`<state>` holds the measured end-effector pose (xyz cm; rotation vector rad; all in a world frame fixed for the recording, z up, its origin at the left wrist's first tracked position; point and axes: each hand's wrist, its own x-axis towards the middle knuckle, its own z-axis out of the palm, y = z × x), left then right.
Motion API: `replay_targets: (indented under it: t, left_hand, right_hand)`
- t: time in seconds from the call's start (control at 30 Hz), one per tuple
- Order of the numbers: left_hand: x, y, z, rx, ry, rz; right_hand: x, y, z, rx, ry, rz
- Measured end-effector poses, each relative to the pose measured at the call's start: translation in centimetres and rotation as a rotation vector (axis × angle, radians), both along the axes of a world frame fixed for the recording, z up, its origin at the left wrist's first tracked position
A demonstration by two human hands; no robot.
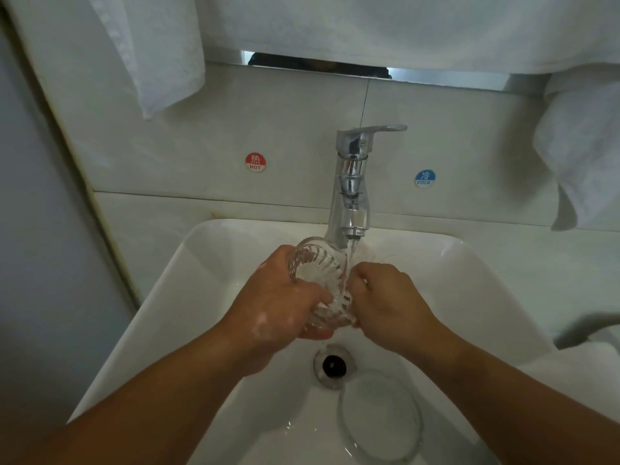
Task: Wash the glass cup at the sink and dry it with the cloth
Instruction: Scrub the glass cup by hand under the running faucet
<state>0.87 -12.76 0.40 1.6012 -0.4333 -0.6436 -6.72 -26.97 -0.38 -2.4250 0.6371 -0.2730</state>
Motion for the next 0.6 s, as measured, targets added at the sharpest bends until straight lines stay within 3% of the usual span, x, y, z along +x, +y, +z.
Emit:
replay_targets:
  t: [0.1,0.13,0.17,0.27,0.33,0.37,0.5,0.6]
  left_hand:
    - [-0.5,-0.2,-0.8,0.042,-0.250,0.137]
    - [-0.5,-0.4,-0.9,0.066,-0.326,0.168]
    - [-0.5,-0.5,-1.0,0.070,-0.352,0.168]
    - [-0.1,-0.4,-0.7,0.083,-0.240,0.059]
    - [0.1,-0.1,-0.5,0.089,-0.157,0.014]
    - [0.1,-0.1,-0.6,0.082,-0.158,0.023]
    - [0.0,-0.2,-0.9,0.096,-0.295,0.105]
    - [0.6,0.1,-0.7,0.064,-0.188,-0.009]
  right_hand:
    - [0.0,0.9,0.1,0.512,-0.068,-0.015]
    - [-0.1,1.0,0.2,0.584,-0.080,0.002]
    - [-0.1,0.9,0.2,0.567,-0.082,0.022]
    - [-0.1,-0.1,0.2,0.142,-0.062,0.035]
    - [-0.1,-0.1,0.2,-0.023,-0.050,0.038]
    - [-0.1,0.1,0.1,-0.001,-0.049,0.028]
    - [-0.2,0.9,0.0,0.405,0.000,0.022]
    - [-0.4,0.1,0.4,0.069,-0.027,0.055]
